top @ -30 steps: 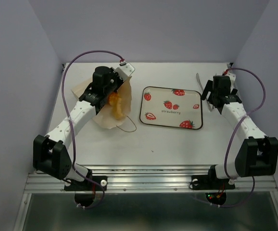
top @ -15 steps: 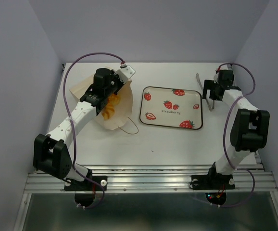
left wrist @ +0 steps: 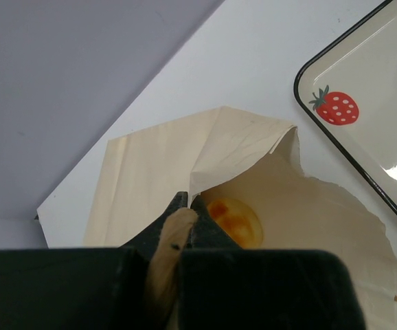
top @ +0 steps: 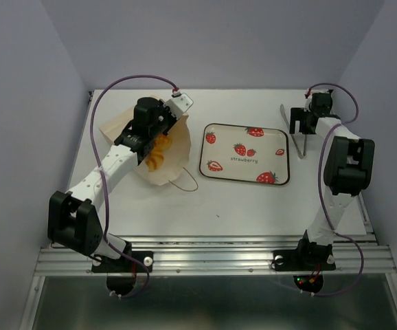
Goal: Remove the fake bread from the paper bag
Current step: Pick up the clamp at the center of the board.
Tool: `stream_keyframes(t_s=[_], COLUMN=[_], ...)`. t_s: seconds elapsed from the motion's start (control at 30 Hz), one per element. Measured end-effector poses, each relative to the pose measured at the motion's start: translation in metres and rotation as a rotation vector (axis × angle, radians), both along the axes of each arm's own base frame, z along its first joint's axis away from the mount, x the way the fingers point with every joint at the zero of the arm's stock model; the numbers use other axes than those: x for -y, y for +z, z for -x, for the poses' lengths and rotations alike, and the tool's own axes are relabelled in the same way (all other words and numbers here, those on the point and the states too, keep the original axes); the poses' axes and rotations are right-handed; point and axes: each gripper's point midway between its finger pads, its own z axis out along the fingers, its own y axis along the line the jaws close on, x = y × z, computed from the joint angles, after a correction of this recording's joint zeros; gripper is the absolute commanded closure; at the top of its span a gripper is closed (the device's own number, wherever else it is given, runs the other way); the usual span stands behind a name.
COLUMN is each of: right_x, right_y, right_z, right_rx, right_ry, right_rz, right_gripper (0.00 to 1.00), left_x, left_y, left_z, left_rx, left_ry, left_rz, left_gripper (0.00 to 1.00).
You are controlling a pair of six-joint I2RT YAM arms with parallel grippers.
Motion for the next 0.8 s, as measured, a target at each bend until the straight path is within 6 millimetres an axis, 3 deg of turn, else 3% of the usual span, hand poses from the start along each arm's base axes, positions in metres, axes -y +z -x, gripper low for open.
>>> stream_keyframes(t_s=[0.23,0.43,0.6,0.63,0.7,0.8], right_x=[-0.011,-0.007,-0.002,-0.002,-0.002,-0.005], right_y=[-0.023,-0.04,-0.041,-0.041,-0.042,-0.043], right_z=[-0.003,-0.002,-0.01,-0.012,-0.014,-0.015], right_rx=[-0.037,-0.072,-0.062,-0.058,-0.05,-0.041], right_ry=[0.088,0.082,0.071,0.068,0.059,0.044], right_rz=[-0.027,-0.009,-0.002,-0.006,-0.015,-0.047], right_gripper=[0.0,0.0,0.01,0.03,0.19,0.31], left_x=[0.002,0.003,0.003,0.003,0.004,0.003], left_y=[-0.005,-0.012,-0.011,-0.011,-0.011,-0.011], left_z=[-0.002,-0.004,-0.004,-0.004,-0.004,-0.005], left_rx=[-0.009,-0.028,-0.026,-0.026,-0.025,-0.025], left_ry=[0.0,0.004,0.007,0.007,0.007,0.008], left_rz=[0.002,0.005,0.01,0.011,0.012,0.012], left_gripper=[1.0,1.0,1.0,1.0,1.0,1.0])
